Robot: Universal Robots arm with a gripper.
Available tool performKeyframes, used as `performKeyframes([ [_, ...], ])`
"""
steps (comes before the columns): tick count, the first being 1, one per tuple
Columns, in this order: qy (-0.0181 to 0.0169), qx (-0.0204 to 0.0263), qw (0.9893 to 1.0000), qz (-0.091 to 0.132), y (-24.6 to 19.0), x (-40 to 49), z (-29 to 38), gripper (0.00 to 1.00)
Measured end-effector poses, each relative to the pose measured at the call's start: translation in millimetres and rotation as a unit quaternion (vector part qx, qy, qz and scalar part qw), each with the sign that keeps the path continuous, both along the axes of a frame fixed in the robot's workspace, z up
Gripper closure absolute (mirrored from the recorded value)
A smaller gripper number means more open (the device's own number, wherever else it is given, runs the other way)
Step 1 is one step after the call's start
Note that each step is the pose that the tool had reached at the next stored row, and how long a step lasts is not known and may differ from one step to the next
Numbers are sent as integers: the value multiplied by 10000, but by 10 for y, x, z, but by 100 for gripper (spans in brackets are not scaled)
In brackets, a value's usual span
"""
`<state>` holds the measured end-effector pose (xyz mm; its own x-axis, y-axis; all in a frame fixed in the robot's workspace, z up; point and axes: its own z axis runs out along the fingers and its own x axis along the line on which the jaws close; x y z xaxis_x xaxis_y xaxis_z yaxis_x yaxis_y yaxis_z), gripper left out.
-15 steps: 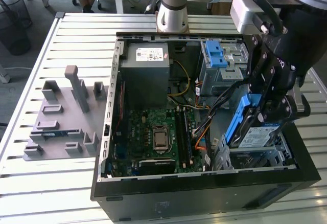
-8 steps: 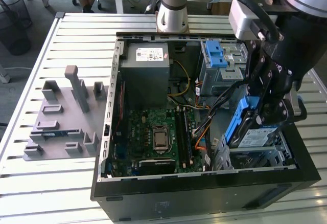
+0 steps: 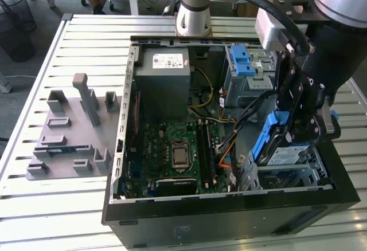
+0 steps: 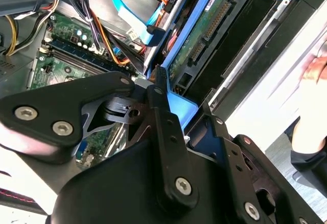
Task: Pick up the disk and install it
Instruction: 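Insert the disk into the insertion slot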
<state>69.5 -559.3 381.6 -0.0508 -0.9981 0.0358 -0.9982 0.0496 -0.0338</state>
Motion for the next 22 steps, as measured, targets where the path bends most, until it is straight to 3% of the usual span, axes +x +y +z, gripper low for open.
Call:
performKeyframes([
  [22, 0, 0, 10000, 0, -3, 0, -169, 64],
])
